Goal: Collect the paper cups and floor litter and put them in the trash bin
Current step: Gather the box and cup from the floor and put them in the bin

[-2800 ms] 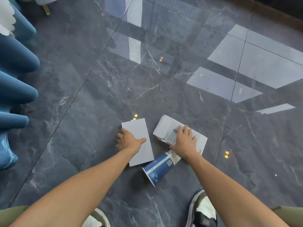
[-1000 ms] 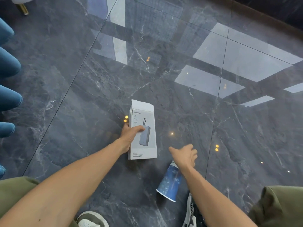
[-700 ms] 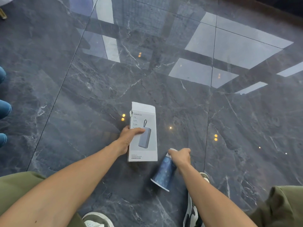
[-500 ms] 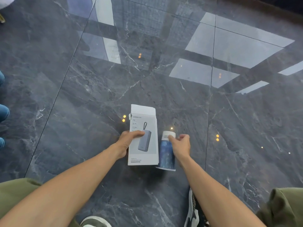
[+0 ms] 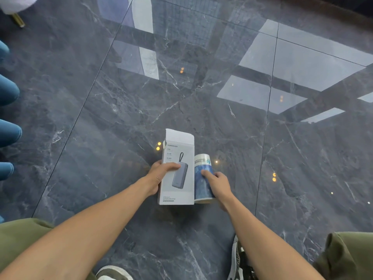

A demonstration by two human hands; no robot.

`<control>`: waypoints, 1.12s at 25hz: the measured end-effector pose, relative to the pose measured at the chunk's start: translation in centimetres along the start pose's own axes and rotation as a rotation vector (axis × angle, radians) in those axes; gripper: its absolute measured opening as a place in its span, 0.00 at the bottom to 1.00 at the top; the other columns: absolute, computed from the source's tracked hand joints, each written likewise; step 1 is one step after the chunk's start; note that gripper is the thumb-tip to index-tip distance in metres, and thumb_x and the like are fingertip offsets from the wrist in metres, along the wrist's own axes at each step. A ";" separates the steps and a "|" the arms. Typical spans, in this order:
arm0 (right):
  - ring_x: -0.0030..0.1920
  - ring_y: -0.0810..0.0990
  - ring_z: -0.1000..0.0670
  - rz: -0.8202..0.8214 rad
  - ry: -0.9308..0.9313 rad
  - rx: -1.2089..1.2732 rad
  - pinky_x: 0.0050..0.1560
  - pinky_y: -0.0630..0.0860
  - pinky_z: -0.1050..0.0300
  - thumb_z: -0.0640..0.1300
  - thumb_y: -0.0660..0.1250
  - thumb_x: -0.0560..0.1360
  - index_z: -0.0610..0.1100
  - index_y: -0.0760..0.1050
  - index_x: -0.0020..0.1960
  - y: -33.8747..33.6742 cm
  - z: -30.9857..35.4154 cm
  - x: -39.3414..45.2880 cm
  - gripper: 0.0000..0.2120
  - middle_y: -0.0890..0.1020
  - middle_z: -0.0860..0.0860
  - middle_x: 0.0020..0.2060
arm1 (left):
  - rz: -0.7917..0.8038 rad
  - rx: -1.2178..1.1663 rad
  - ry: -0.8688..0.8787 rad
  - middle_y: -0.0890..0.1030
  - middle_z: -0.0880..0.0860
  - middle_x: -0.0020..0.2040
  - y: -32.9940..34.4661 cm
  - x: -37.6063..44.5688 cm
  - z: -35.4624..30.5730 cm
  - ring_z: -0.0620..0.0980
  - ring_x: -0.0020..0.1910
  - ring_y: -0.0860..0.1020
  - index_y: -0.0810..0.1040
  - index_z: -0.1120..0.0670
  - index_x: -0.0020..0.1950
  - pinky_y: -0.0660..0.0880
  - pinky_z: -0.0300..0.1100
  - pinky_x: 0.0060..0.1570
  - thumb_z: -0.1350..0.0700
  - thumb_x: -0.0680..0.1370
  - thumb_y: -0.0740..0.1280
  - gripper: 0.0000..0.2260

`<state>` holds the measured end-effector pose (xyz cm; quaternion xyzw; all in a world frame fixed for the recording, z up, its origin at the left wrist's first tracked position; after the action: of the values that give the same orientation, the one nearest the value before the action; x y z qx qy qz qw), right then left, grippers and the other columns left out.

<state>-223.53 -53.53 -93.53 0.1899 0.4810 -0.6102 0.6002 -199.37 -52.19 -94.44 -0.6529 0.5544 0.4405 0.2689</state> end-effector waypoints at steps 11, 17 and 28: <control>0.37 0.76 0.42 0.170 -0.111 0.052 0.33 0.72 0.55 0.51 0.72 0.63 0.30 0.75 0.58 -6.0 17.7 -13.8 0.31 0.77 0.40 0.44 | 0.000 -0.088 0.098 0.87 0.62 0.57 1.6 -16.2 -14.3 0.64 0.57 0.85 0.83 0.58 0.65 0.83 0.57 0.54 0.60 0.77 0.73 0.16; 0.40 0.87 0.54 0.290 -0.257 0.036 0.31 0.79 0.63 0.55 0.71 0.76 0.57 0.78 0.58 -11.0 28.7 -33.7 0.11 0.85 0.51 0.54 | -0.058 -0.148 0.131 0.87 0.61 0.57 1.9 -36.5 -21.8 0.65 0.60 0.84 0.82 0.58 0.66 0.80 0.63 0.61 0.61 0.76 0.74 0.18; 0.48 0.84 0.54 0.413 -0.506 -0.357 0.39 0.80 0.64 0.57 0.79 0.68 0.48 0.64 0.68 -11.8 41.9 -68.7 0.37 0.78 0.51 0.57 | -0.232 -0.386 0.288 0.86 0.61 0.59 -5.0 -70.2 -28.6 0.61 0.54 0.84 0.80 0.60 0.67 0.82 0.52 0.51 0.64 0.76 0.73 0.19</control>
<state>-205.65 -52.11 -14.23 0.0183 0.3679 -0.4102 0.8343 -186.40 -40.77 -20.44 -0.8072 0.4142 0.4069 0.1063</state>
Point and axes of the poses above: each hand's wrist, its own x-axis towards the middle knuckle, its own y-axis out of the palm, z = x × y, the point moved 10 cm from there along x, towards the middle knuckle
